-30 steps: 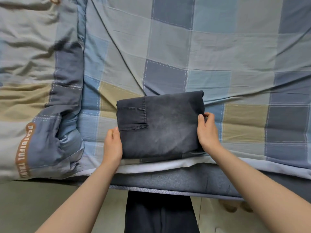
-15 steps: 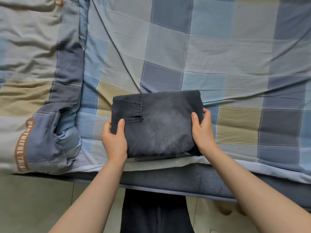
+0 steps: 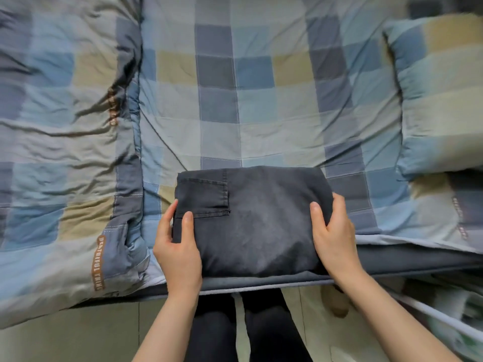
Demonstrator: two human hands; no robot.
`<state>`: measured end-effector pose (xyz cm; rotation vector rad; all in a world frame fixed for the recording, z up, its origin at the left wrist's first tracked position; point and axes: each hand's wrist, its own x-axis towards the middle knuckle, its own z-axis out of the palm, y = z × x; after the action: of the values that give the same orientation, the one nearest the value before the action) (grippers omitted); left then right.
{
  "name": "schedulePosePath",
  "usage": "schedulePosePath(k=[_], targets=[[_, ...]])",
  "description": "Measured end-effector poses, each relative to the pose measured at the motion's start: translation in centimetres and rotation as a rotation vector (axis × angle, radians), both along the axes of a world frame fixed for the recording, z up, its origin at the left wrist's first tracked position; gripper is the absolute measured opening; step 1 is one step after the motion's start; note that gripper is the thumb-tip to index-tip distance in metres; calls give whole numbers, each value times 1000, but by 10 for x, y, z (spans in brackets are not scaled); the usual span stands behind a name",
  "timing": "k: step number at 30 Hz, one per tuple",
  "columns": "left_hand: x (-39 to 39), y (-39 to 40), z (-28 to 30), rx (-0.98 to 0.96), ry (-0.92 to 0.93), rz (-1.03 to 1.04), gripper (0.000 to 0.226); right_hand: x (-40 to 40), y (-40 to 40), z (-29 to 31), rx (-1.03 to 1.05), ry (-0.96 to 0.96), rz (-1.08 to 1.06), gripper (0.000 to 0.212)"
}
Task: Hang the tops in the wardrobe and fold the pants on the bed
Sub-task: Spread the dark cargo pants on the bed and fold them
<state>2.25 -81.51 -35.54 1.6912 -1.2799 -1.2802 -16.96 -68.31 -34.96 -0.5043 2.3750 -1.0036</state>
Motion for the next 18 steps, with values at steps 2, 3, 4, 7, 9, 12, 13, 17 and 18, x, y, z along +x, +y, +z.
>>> schedulePosePath(k=[2,3,4,7,9,12,13,17,18], targets=[[-2,1,32,16,57,-28,29,2,10,36,-9,41,-36,31],[0,1,47,24,83,-54,29,5,16,55,-14,68,-66,27],[1,1,61,28,101,-90,28,9,22,73,-23,86,-96,22],[4,-2,93,4,128,-198,28,24,35,114,-56,125,-181,13],[7,-5,115,-17,146,-281,28,43,46,139,-77,151,-260,14],[10,-5,141,-35,174,-419,28,73,65,165,-87,185,-393,20],[12,-6,147,-39,173,-453,28,81,71,171,-81,195,-420,18],[10,13,180,-29,202,-659,27,120,110,199,-104,248,-642,17],[10,19,184,-32,214,-701,27,128,119,203,-109,258,-687,17]])
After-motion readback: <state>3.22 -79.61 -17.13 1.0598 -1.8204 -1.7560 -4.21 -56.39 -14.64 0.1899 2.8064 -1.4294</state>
